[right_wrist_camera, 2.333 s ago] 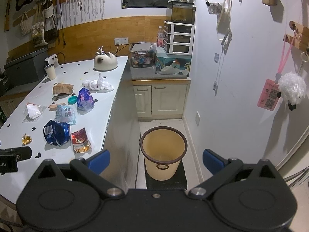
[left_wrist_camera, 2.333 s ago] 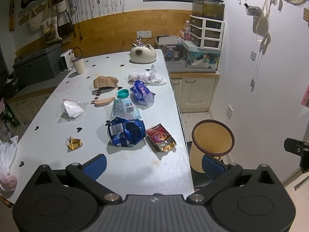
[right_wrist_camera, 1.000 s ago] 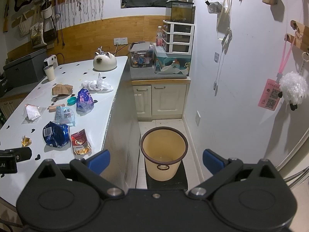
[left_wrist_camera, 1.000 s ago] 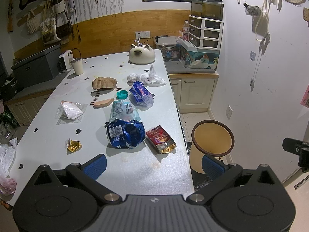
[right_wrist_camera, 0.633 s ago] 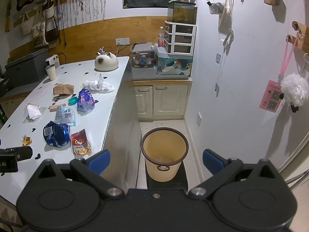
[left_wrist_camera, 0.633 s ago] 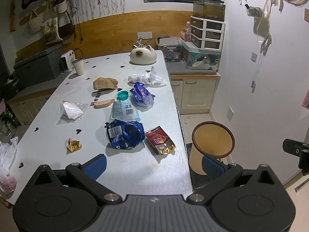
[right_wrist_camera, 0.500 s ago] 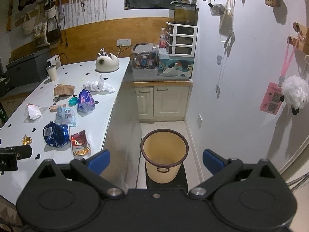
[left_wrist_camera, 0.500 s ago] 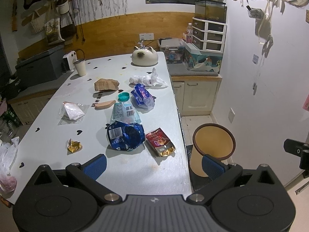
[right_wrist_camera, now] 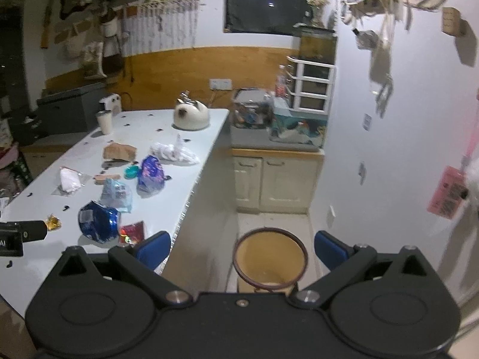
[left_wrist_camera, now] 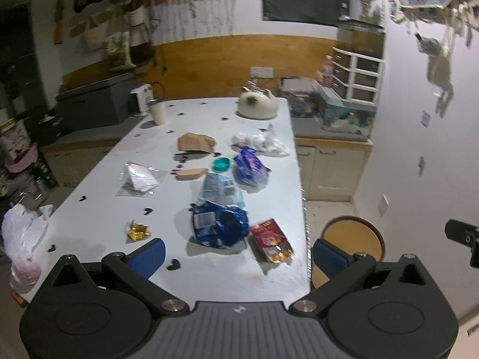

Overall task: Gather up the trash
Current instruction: 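Reach the left tool to the gold wrapper while the right tool reaches the light-blue bag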

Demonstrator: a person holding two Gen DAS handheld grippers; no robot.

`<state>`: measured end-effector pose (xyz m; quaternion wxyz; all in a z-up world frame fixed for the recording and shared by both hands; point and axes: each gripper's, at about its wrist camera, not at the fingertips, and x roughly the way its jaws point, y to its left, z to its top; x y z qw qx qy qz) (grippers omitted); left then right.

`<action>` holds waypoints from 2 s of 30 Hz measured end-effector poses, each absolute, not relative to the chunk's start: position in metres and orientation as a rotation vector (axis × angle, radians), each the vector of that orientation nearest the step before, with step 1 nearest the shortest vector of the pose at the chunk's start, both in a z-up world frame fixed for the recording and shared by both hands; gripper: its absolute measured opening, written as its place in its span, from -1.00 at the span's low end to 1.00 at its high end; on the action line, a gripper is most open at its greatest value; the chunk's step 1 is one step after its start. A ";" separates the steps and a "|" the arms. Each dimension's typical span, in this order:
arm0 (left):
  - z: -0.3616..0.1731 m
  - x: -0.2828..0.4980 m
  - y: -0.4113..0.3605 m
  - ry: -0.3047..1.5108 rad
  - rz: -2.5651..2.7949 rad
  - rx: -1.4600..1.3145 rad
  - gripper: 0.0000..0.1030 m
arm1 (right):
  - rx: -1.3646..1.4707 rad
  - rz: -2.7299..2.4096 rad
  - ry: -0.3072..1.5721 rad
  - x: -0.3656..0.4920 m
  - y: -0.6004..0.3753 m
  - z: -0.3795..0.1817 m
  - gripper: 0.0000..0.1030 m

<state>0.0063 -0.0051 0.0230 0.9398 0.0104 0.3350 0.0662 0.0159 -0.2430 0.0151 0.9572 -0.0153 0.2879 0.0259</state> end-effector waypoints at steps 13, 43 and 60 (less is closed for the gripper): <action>0.018 0.039 0.096 0.668 0.193 -0.018 1.00 | -0.005 0.154 0.577 0.058 -0.183 0.005 1.00; -0.096 0.184 0.267 0.879 -0.031 -0.047 0.68 | 0.037 0.027 0.725 0.228 -0.005 -0.035 1.00; -0.147 0.206 0.288 0.982 -0.031 -0.128 0.18 | 0.065 0.170 0.907 0.327 0.052 -0.087 1.00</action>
